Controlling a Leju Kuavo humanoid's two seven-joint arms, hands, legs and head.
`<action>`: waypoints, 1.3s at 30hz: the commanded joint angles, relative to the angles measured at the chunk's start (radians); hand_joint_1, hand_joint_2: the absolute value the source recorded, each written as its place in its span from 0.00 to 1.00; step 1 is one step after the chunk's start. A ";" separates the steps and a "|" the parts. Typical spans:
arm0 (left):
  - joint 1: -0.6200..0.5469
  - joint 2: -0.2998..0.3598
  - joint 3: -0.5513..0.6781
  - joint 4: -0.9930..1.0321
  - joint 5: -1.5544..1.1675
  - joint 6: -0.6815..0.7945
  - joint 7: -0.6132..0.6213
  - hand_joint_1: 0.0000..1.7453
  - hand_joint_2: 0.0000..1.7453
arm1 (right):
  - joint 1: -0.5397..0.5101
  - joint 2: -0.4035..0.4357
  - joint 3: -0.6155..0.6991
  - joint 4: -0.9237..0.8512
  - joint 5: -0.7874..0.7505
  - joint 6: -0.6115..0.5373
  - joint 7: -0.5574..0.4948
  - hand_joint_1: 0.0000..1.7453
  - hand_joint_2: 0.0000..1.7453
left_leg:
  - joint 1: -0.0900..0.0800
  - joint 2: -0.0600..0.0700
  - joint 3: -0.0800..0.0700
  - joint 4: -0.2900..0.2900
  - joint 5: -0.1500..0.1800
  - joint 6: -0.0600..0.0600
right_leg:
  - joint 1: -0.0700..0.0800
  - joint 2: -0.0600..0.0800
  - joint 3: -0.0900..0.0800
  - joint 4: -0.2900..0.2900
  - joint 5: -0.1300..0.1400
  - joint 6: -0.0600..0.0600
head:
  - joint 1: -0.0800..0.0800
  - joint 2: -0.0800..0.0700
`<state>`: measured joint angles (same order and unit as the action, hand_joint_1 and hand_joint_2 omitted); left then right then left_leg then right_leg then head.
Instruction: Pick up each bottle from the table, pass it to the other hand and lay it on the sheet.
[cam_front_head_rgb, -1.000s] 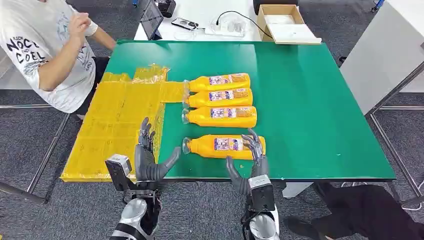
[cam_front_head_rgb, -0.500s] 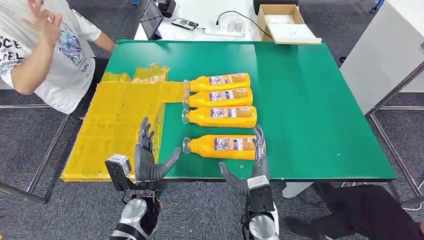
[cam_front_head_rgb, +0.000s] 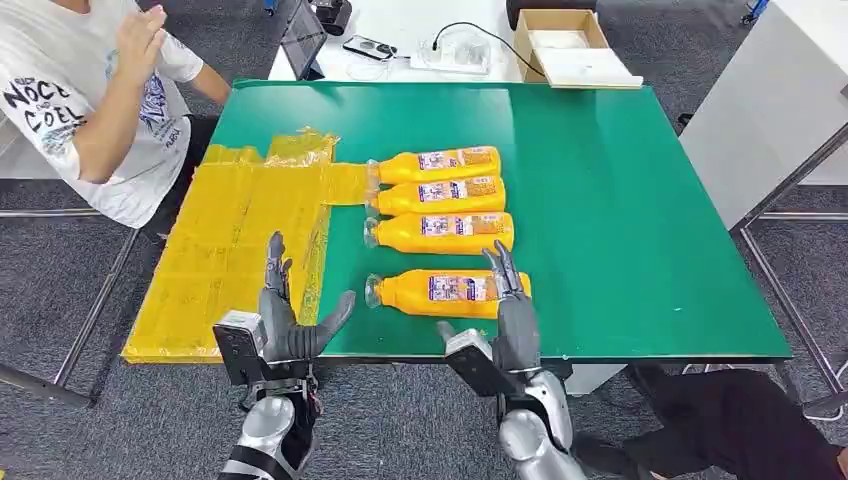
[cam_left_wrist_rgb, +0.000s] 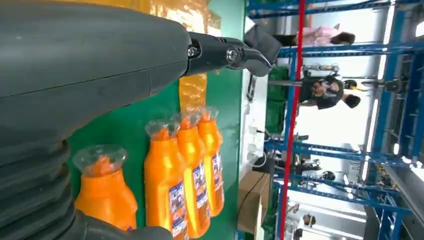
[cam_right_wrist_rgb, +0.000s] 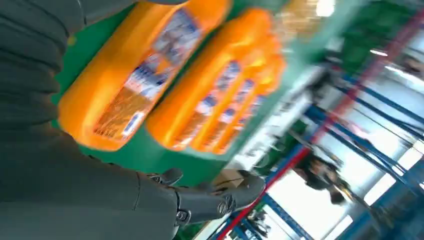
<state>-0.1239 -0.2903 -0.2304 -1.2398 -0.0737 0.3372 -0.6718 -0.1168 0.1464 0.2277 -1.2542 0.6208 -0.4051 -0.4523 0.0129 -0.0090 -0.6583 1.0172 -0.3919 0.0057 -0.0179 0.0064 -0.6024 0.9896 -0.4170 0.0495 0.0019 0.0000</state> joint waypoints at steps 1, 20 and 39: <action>-0.023 -0.007 0.043 0.033 -0.030 0.010 -0.004 0.00 1.00 | -0.330 -0.142 0.044 0.343 0.114 0.102 0.157 0.00 1.00 | 0.000 0.005 0.004 0.000 -0.001 0.001 | 0.000 0.003 0.003 -0.001 0.001 -0.002 | 0.000 0.000; -0.037 0.005 0.070 0.084 -0.025 -0.010 0.003 0.00 1.00 | -0.519 -0.107 0.213 0.693 0.100 0.390 0.203 0.00 1.00 | -0.001 0.002 0.005 0.000 -0.001 0.001 | 0.000 0.001 0.005 0.000 0.000 -0.001 | 0.000 0.000; -0.059 0.006 0.077 0.142 -0.001 -0.021 -0.003 0.00 1.00 | -0.600 -0.159 0.331 0.782 -0.053 0.554 0.201 0.00 1.00 | 0.000 -0.001 0.007 0.000 0.000 0.001 | 0.000 -0.002 0.007 -0.001 0.000 -0.001 | 0.000 0.000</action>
<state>-0.1378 -0.2903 -0.1724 -1.1918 -0.0836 0.3223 -0.6847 -0.6450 0.0302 0.4528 -0.6005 0.5612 0.1197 -0.3206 0.0124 -0.0090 -0.6569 1.0175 -0.3910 0.0063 -0.0184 0.0064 -0.6013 0.9899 -0.4160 0.0509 0.0019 0.0000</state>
